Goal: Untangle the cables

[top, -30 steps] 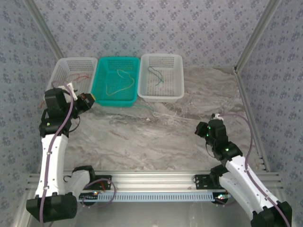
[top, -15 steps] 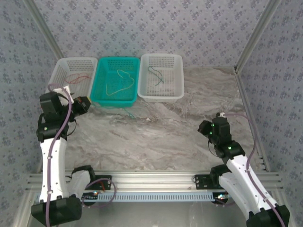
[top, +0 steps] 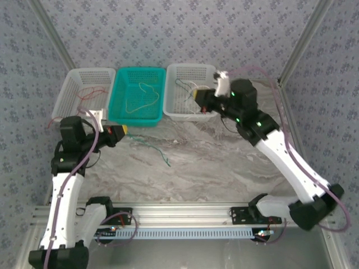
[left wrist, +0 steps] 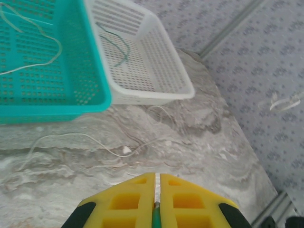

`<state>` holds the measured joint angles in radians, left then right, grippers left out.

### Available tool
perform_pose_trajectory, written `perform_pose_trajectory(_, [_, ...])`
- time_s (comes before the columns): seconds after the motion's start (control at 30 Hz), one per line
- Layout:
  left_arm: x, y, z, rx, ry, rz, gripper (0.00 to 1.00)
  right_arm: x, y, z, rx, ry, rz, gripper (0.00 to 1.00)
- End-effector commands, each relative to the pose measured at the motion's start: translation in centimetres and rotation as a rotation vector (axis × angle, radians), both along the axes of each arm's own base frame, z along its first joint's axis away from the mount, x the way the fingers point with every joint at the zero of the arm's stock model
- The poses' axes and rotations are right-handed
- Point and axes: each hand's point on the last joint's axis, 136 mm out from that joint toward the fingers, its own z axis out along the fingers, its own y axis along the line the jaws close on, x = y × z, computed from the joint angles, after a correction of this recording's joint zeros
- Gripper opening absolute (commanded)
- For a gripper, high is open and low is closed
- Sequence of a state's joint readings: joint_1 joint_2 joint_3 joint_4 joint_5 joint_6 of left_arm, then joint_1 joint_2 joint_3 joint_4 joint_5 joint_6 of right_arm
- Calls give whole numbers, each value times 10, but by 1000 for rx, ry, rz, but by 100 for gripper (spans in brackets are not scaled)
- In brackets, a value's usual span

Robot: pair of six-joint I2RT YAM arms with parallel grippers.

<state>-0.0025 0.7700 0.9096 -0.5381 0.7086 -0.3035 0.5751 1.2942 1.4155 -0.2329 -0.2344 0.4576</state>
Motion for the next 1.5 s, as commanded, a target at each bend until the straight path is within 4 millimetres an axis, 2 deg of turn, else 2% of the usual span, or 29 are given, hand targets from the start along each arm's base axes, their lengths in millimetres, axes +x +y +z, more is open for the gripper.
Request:
perform_pose_trajectory(0.0, [-11, -7, 6, 33, -44, -9, 0, 22, 44, 0, -42, -30, 123, 0])
perform_pose_trajectory(0.07, [-16, -12, 11, 14, -64, -13, 0, 45, 65, 1, -39, -28, 142, 0])
perform_pose_trajectory(0.17, [-23, -15, 18, -10, -90, -7, 0, 83, 99, -16, -38, -2, 174, 0])
perform_pose_trajectory(0.3, [-34, -15, 29, -25, -124, 3, 0, 133, 139, -55, -67, 42, 184, 0])
perform_pose_trajectory(0.4, [-40, -14, 34, -23, -127, 4, 0, 163, 166, -91, -93, 89, 187, 0])
perform_pose_trajectory(0.43, [-41, -13, 35, -16, -127, 6, 0, 168, 173, -97, -91, 97, 192, 0])
perform_pose_trajectory(0.47, [-42, -13, 36, -9, -125, 8, 0, 175, 183, -111, -94, 120, 200, 1])
perform_pose_trajectory(0.53, [-45, -11, 38, 4, -126, 10, 0, 182, 198, -124, -59, 152, 203, 14])
perform_pose_trajectory(0.6, [-46, -10, 42, 11, -133, 14, 0, 182, 211, -129, -17, 172, 217, 45])
perform_pose_trajectory(0.67, [-46, -9, 45, 11, -139, 19, 0, 177, 215, -125, -17, 162, 220, 61])
perform_pose_trajectory(0.73, [-45, -10, 50, 2, -151, 16, 0, 171, 213, -111, -37, 131, 216, 65])
perform_pose_trajectory(0.83, [-43, -18, 60, -46, -188, -19, 0, 158, 200, -77, -42, 97, 218, 63])
perform_pose_trajectory(1.0, [-25, -25, 73, -82, -226, -28, 0, 129, 158, -24, -81, 65, 212, 63])
perform_pose_trajectory(1.2, [17, -40, 77, -48, -240, 14, 0, 101, 71, 11, -116, 102, 75, 62])
perform_pose_trajectory(1.23, [26, -45, 77, -41, -244, 18, 0, 95, 55, 11, -127, 99, 42, 63])
perform_pose_trajectory(1.33, [55, -64, 76, -12, -230, 26, 0, 67, 7, 25, -135, 51, -51, 63])
perform_pose_trajectory(1.47, [94, -95, 64, 63, -193, 21, 0, 21, -52, 24, -163, 6, -183, 66])
